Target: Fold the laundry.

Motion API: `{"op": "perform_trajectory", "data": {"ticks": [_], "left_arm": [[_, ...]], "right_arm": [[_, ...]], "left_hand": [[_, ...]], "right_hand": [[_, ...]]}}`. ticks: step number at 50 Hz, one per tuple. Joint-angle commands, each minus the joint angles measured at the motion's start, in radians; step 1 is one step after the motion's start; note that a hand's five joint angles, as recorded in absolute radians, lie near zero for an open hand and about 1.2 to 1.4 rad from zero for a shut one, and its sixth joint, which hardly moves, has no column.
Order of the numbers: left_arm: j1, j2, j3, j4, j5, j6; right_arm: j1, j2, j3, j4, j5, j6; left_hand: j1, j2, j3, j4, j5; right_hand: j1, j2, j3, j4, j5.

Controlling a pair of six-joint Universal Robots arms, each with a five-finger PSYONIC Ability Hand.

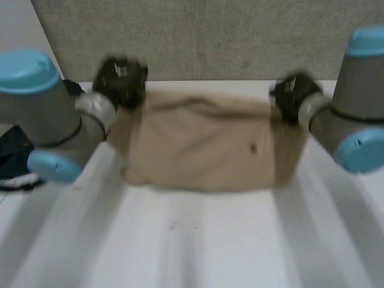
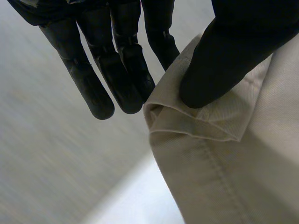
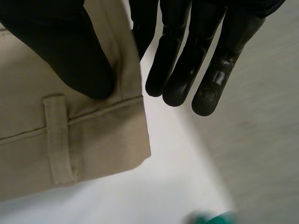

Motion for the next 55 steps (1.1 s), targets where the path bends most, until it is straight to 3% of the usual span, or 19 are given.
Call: {"op": "perform_trajectory", "data": {"ticks": [1,3,9,16,26,30,36,45,55], "left_arm": [[0.001,-0.01,0.261,0.402,-0.07,0.017],[-0.002,-0.005,0.291,0.469,-0.08,0.01],[0.002,0.005,0.282,0.46,-0.083,-0.025],[0.007,0.079,0.033,0.433,-0.072,-0.086],[-0.018,0.079,-0.343,0.428,-0.069,-0.117],[-0.056,0.009,-0.452,0.413,-0.067,-0.102],[-0.082,-0.001,-0.532,0.367,-0.069,-0.086],[-0.059,0.157,-0.618,0.14,-0.07,-0.068],[-0.108,0.327,-0.707,-0.256,-0.077,-0.065]], "right_arm": [[0.001,-0.077,-0.179,-0.432,0.032,0.076],[0.005,-0.108,-0.179,-0.527,0.054,0.074],[0.005,-0.145,-0.159,-0.522,0.052,0.074],[-0.001,-0.166,0.029,-0.497,0.008,0.076],[0.004,-0.009,0.301,-0.477,-0.008,0.071],[0.002,0.07,0.354,-0.433,-0.008,0.065],[-0.002,0.058,0.417,-0.342,-0.012,0.071],[-0.01,-0.129,0.546,-0.208,-0.043,0.033],[-0.013,-0.231,0.652,0.105,-0.069,-0.1]], "left_hand": [[0.308,0.2,0.204,0.196,0.236],[0.308,0.2,0.204,0.196,0.236],[0.308,0.2,0.204,0.196,0.236],[0.308,0.2,0.204,0.196,0.236],[0.308,0.2,0.204,0.196,0.236],[0.308,0.2,0.204,0.196,0.236],[0.308,0.2,0.204,0.196,0.236],[0.308,0.2,0.204,0.196,0.236],[0.308,0.2,0.204,0.196,0.236]], "right_hand": [[0.403,0.22,0.211,0.209,0.231],[0.403,0.22,0.211,0.209,0.231],[0.403,0.22,0.211,0.209,0.231],[0.403,0.22,0.211,0.209,0.231],[0.403,0.22,0.211,0.209,0.231],[0.403,0.22,0.211,0.209,0.231],[0.403,0.22,0.211,0.209,0.231],[0.403,0.22,0.211,0.209,0.231],[0.403,0.22,0.211,0.209,0.231]]}}
